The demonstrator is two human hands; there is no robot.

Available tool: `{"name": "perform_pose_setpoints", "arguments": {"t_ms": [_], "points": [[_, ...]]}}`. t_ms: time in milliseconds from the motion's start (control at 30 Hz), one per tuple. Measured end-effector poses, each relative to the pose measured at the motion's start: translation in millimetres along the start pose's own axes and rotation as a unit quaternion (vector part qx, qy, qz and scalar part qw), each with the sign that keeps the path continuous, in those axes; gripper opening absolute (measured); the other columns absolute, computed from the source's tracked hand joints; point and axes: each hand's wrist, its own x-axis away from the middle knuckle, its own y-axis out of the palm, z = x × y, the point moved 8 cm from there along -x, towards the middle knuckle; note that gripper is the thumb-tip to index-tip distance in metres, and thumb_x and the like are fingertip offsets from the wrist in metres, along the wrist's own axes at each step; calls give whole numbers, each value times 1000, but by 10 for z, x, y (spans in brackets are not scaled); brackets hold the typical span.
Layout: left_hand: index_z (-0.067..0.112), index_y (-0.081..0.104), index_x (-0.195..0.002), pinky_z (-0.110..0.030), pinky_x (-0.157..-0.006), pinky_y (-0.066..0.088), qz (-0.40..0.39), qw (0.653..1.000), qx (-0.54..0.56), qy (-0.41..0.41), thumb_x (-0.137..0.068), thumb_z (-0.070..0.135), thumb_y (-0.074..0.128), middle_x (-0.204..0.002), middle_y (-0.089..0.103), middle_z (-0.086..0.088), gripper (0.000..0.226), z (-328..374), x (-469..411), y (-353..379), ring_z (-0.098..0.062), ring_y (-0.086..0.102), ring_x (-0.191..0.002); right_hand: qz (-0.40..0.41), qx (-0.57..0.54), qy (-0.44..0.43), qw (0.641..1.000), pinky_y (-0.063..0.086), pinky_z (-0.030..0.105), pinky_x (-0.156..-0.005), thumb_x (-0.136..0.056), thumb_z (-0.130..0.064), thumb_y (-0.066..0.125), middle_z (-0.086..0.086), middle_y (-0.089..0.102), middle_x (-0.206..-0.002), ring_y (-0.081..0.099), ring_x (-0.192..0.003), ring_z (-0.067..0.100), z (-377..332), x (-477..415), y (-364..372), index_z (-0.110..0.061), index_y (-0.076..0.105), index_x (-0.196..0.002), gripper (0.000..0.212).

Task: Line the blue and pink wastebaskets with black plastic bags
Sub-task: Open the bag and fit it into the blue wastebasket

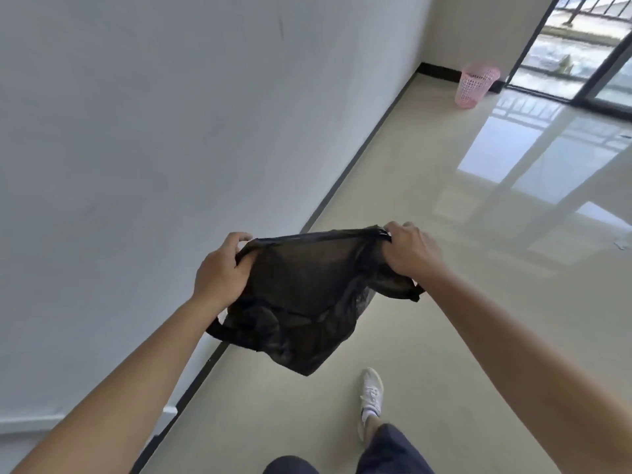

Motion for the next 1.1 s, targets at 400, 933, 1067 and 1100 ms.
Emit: {"name": "perform_pose_setpoints", "arguments": {"t_ms": [400,933,1067,1100], "points": [[21,60,-103,-29,-75,45,53,949,131,-282,-96,30,39,-95,65,4,24,-1589,-478,1896,-15,59,-88,-117,-181,40,976,47,41,-71,-89,-22,31,4,64,-90,56,-82,32,137,-1443,2241,-27,52,-95,22],[36,49,-107,-8,-74,38,35,949,118,-291,-87,52,56,-109,61,8,27,-3859,-571,4040,-8,57,-98,-190,-267,56,943,51,37,-74,-89,-52,41,-7,66,-89,64,-91,25,-38,-2146,5529,-36,59,-97,25],[26,44,-132,-32,-88,45,-48,961,79,-262,-91,34,59,-128,59,0,45,-4245,-793,4625,-24,57,-115,-245,-163,-34,955,51,42,-88,-87,-53,51,7,63,-113,59,-103,29,-103,-2429,6288,-26,57,-119,43],[27,41,-137,-35,-94,47,-62,969,59,-233,-93,29,55,-131,58,0,46,-4287,-903,4740,-26,57,-116,-256,-133,-58,956,51,41,-88,-87,-49,52,9,62,-116,58,-104,30,-123,-2518,6443,-27,55,-122,42]]}}
